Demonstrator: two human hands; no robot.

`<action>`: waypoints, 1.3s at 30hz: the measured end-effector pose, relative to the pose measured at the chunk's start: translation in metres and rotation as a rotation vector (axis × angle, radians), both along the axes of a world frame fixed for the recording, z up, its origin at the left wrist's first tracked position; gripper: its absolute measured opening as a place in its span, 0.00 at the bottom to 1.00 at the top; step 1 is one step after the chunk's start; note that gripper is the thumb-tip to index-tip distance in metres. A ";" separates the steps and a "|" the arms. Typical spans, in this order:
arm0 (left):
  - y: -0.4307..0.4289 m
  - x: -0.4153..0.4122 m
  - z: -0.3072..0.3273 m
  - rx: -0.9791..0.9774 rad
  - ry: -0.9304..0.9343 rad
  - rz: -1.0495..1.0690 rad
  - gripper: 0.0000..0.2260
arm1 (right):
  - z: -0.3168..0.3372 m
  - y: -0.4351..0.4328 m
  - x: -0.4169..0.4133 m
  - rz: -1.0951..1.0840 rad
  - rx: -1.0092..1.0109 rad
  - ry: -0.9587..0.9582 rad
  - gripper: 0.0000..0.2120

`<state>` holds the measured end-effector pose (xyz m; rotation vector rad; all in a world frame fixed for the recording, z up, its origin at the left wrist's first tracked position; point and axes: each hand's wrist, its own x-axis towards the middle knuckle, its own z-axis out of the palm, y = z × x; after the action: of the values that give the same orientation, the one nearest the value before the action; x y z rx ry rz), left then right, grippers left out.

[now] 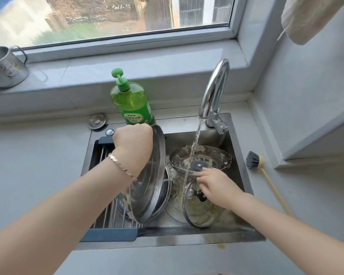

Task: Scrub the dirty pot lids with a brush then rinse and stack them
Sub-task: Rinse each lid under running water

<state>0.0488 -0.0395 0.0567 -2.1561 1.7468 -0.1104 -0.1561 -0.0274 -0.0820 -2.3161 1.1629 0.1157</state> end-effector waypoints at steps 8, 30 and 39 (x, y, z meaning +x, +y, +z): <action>0.018 0.034 -0.035 0.012 0.757 0.454 0.08 | 0.011 0.013 0.021 -0.288 0.236 -0.015 0.31; 0.049 -0.013 -0.093 -0.552 1.337 0.383 0.12 | 0.007 -0.043 0.010 0.164 -0.441 0.018 0.33; 0.048 -0.015 -0.095 -0.632 1.336 0.422 0.11 | 0.008 -0.006 0.058 0.430 -0.311 -0.167 0.30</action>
<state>0.0341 0.0082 -0.0388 -3.4036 1.8226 1.3329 -0.0979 -0.0338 -0.0743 -2.7602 0.6213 -0.1107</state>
